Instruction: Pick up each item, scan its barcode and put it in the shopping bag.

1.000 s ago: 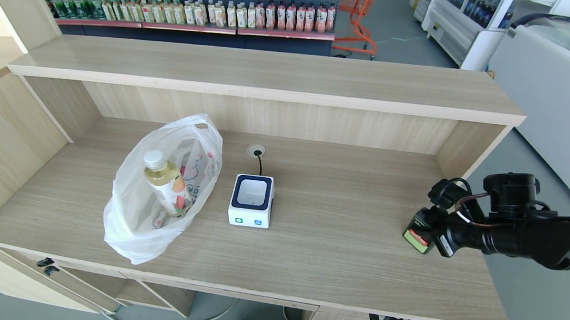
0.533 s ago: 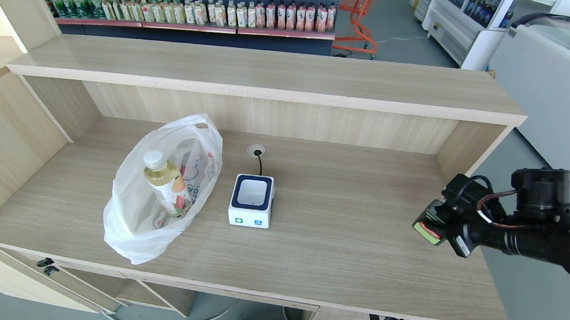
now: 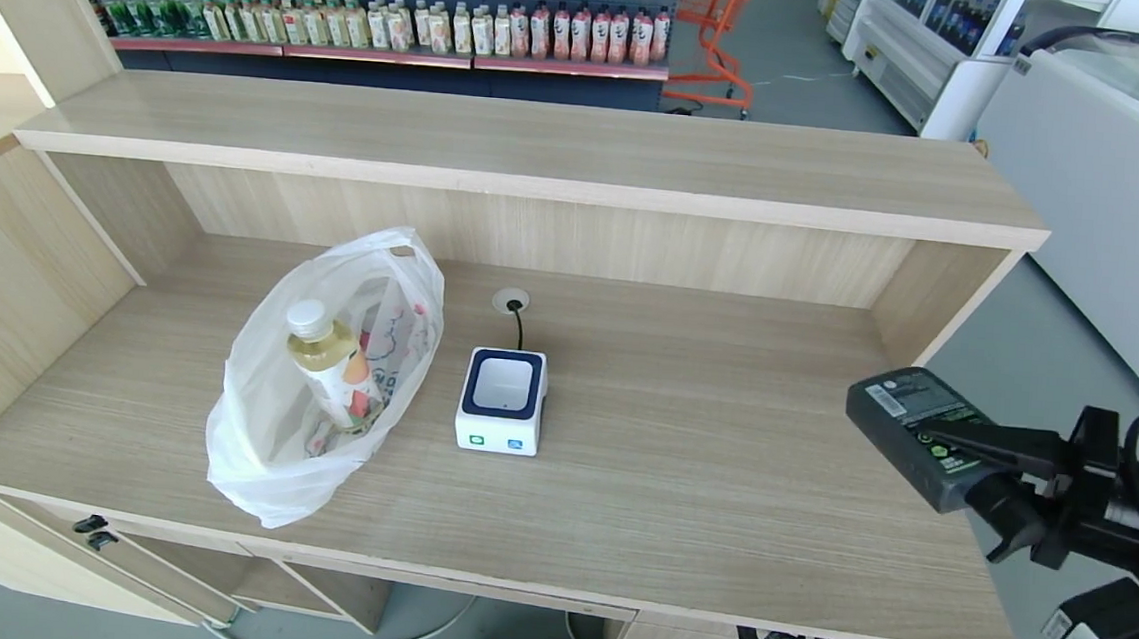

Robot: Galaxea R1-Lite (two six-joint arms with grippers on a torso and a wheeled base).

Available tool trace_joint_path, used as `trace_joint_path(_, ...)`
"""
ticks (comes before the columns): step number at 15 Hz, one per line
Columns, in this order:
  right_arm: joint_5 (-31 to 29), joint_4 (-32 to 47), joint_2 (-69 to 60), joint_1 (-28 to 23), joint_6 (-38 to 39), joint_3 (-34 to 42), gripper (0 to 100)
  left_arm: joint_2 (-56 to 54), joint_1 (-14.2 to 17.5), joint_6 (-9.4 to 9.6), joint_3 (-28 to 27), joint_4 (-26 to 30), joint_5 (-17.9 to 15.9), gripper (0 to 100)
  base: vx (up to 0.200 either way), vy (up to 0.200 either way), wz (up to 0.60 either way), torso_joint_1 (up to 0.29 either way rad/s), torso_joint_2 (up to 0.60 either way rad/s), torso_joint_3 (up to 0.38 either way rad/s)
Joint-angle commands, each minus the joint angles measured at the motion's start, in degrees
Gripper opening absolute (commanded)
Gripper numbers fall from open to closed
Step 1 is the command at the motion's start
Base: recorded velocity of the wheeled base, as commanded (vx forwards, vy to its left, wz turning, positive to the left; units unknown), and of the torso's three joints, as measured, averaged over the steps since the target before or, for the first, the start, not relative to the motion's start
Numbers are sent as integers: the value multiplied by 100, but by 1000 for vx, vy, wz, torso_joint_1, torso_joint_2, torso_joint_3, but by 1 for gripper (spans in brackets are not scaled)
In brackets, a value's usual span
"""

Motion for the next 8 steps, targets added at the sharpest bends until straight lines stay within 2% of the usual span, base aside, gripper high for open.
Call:
trace_joint_path(1,237,-55,116,1230,-811,22,0,6,0,-1,0,1,3,100,0,0,0,0,0,0)
trace_joint_path(2,211,-99,239,1608,-1005,-66,0,-2,0,-1,0,1,3,100,0,0,0,0,0,0)
trace_joint_path(4,220,-99,362,2399,-1857,-163,0,6,0,-1,0,1,3,100,0,0,0,0,0,0)
trace_joint_path(5,255,-90,476,2601,-2130,-154,0,-2,0,-1,0,1,3,100,0,0,0,0,0,0)
trace_joint_path(8,290,-108,344,2724,-2683,-172,0,-2,0,-1,0,1,3,100,0,0,0,0,0,0)
